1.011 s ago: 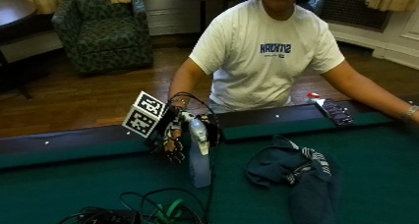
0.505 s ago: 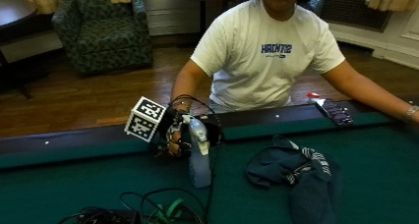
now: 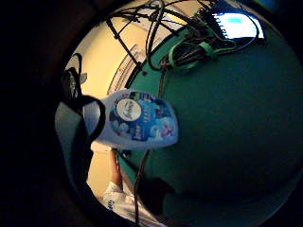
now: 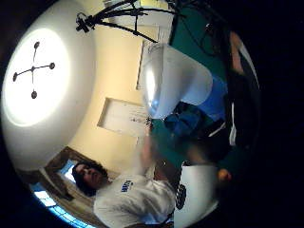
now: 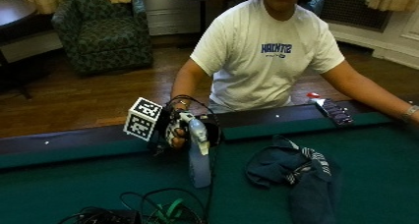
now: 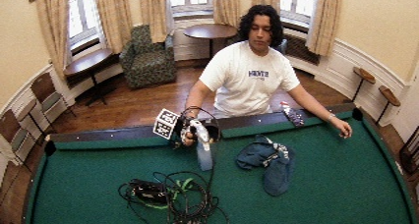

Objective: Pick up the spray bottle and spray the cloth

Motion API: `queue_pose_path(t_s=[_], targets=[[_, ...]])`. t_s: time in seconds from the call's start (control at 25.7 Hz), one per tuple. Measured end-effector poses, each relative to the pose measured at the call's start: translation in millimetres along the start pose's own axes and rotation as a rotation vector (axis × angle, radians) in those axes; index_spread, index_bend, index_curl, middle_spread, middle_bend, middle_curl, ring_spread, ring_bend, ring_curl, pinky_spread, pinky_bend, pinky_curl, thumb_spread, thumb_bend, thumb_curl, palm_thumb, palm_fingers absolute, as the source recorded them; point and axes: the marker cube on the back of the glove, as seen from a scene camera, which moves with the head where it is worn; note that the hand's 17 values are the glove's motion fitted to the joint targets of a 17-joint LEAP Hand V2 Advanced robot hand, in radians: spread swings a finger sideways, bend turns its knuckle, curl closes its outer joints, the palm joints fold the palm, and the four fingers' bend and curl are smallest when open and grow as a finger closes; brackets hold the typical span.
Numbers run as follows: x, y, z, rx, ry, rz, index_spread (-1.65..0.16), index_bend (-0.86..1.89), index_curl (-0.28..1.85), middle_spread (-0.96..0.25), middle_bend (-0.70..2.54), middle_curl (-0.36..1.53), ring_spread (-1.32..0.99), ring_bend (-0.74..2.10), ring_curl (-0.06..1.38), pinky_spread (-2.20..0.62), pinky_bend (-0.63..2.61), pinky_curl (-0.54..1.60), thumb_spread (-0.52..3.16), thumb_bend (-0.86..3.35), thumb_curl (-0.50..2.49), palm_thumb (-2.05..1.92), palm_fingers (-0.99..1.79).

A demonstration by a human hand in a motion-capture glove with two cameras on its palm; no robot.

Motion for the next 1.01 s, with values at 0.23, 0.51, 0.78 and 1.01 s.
queue_pose_path(t_s=[0.23, 0.51, 0.78, 1.01], targets=[[2.9, 2.7, -4.0, 0.022, -0.052, 0.024, -0.31, 0.52, 0.39, -0.26, 0.50, 0.58, -0.24, 0.76, 0.52, -0.15, 0.76, 0.57, 0.44, 0.12, 0.61, 1.08, 1.25], [2.7, 5.3, -6.8, 0.019, -0.102, 0.046, -0.30, 0.68, 0.49, -0.28, 0.66, 0.69, -0.26, 0.84, 0.59, -0.14, 0.80, 0.64, 0.27, 0.11, 0.66, 1.09, 1.20], [-1.3, 7.8, -5.1, -0.012, -0.024, 0.026, -0.28, 0.48, 0.51, -0.25, 0.56, 0.67, -0.23, 0.80, 0.60, -0.20, 0.70, 0.62, 0.36, 0.02, 0.68, 1.00, 0.88], [-1.7, 6.5, -1.4, -0.039, -0.009, 0.022, -0.32, 0.19, 0.42, -0.23, 0.45, 0.61, -0.21, 0.74, 0.55, -0.19, 0.62, 0.53, 0.56, -0.03, 0.67, 0.97, 0.82]])
